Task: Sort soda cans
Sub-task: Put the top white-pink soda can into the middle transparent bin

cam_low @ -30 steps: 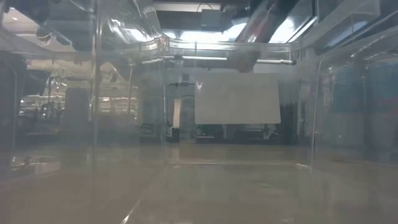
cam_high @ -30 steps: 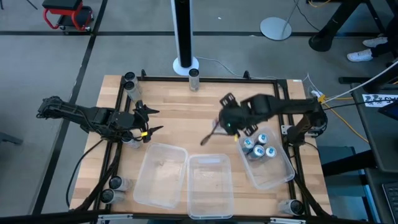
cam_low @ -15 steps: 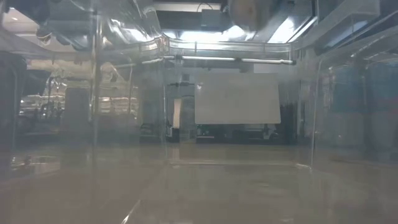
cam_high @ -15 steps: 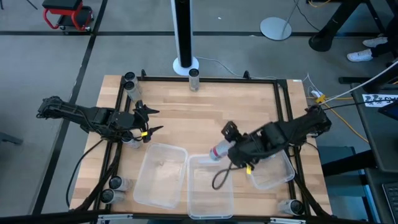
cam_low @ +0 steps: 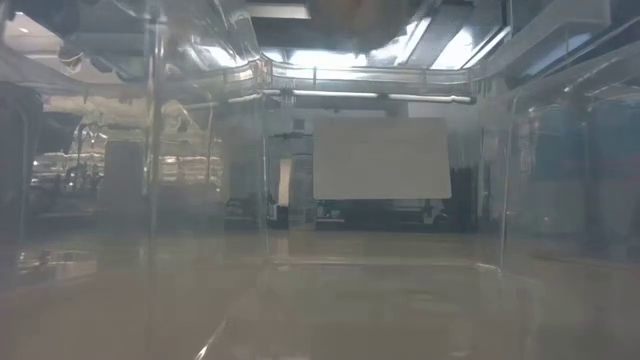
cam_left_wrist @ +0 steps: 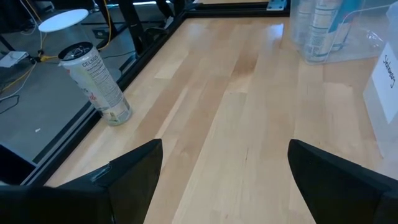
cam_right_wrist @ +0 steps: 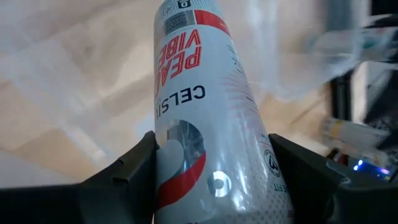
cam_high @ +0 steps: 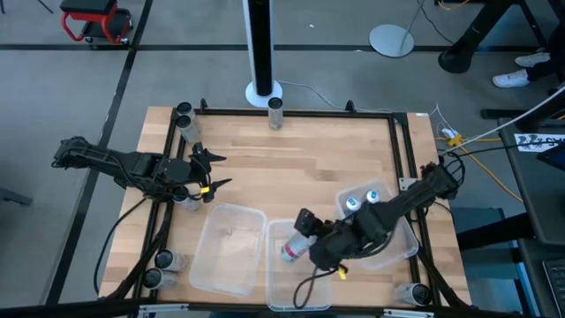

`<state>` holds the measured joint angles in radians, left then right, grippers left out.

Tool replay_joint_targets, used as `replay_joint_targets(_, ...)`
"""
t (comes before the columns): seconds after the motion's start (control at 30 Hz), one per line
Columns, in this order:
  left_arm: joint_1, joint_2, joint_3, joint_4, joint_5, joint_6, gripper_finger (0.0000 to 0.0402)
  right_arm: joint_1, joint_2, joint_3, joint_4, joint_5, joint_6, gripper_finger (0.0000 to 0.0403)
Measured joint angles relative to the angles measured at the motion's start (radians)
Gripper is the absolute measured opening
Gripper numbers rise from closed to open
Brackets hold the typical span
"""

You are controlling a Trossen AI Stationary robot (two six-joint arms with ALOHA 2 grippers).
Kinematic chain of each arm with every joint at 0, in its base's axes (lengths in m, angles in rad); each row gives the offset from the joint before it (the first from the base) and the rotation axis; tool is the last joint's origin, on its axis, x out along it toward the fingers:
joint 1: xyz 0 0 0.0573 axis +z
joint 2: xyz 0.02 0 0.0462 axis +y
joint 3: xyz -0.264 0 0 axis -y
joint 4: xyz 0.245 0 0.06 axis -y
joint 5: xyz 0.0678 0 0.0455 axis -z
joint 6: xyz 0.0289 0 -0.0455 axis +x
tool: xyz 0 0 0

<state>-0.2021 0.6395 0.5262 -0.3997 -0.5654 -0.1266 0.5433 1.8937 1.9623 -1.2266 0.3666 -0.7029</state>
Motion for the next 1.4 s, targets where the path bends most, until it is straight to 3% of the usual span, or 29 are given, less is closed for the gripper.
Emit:
replay_joint_targets(0.37, 0.0, 0.0, 0.0, 0.0, 0.0, 0.002, 0.0333, -0.036, 0.143, -0.001, 0.078, 0.023, -0.169, 0.025)
replay_joint_targets(0.57, 0.0, 0.0, -0.003, 0.004, 0.0, 0.001, 0.0333, -0.035, 0.197, -0.001, 0.078, 0.093, -0.188, 0.025)
replay_joint_targets(0.87, 0.0, 0.0, -0.023, 0.055, 0.0, 0.034, 0.0333, -0.053, 0.241, 0.002, 0.074, 0.083, -0.18, 0.0251)
replay_joint_targets(1.13, 0.0, 0.0, -0.023, 0.053, 0.0, 0.036, 0.0333, -0.073, 0.246, 0.001, 0.118, 0.085, -0.132, 0.0328)
replay_joint_targets(1.4, 0.0, 0.0, -0.023, 0.052, 0.0, 0.037, 0.0333, -0.074, 0.249, 0.0, 0.148, 0.087, -0.14, 0.0339)
